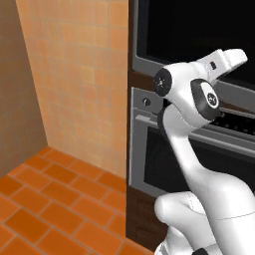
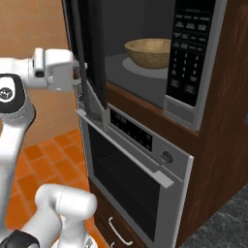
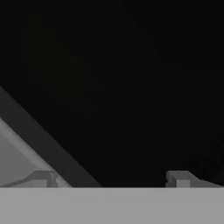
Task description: Pick the tomato from the sink and place it in the bowl. Then pick the bowl and place it in the microwave. Then close the microwave door and press the start button.
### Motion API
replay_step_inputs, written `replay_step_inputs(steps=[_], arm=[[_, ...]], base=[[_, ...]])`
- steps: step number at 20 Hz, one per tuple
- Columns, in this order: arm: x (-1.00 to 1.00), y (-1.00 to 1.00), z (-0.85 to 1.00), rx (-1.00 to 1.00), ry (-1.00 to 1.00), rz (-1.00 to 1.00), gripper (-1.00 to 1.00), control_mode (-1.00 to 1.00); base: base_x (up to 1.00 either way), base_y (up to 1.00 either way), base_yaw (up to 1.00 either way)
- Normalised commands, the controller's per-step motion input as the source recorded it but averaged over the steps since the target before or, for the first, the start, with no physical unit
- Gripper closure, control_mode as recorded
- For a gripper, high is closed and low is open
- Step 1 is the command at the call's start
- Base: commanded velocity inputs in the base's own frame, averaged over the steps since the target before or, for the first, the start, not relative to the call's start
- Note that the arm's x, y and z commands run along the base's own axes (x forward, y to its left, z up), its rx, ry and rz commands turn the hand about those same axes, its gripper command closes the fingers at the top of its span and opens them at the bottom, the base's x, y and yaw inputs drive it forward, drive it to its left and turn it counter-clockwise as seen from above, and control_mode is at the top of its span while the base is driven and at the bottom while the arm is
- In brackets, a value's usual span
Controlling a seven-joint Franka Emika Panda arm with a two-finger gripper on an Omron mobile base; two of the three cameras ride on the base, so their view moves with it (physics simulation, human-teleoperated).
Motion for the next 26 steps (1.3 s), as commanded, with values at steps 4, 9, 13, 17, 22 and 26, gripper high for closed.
replay_step_inputs(steps=[4,9,13,17,22,26], arm=[[0.43,-0.57,-0.01,0.27,-0.05,0.39,-1.0,-1.0],[0.47,-0.54,0.0,0.28,-0.11,0.34,-1.0,-1.0],[0.35,-0.41,0.0,0.22,-0.2,0.21,-1.0,-1.0],[0.46,-0.37,-0.03,0.13,-0.25,0.1,-1.0,-1.0],[0.6,-0.17,-0.16,0.13,-0.25,0.06,-1.0,-1.0],[0.86,0.0,-0.38,0.14,-0.12,0.03,-1.0,-1.0]], base=[[0.0,0.0,0.0],[0.0,0.0,0.0],[0.0,0.0,0.0],[0.0,0.0,0.0],[0.0,0.0,0.0],[0.0,0.0,0.0]])
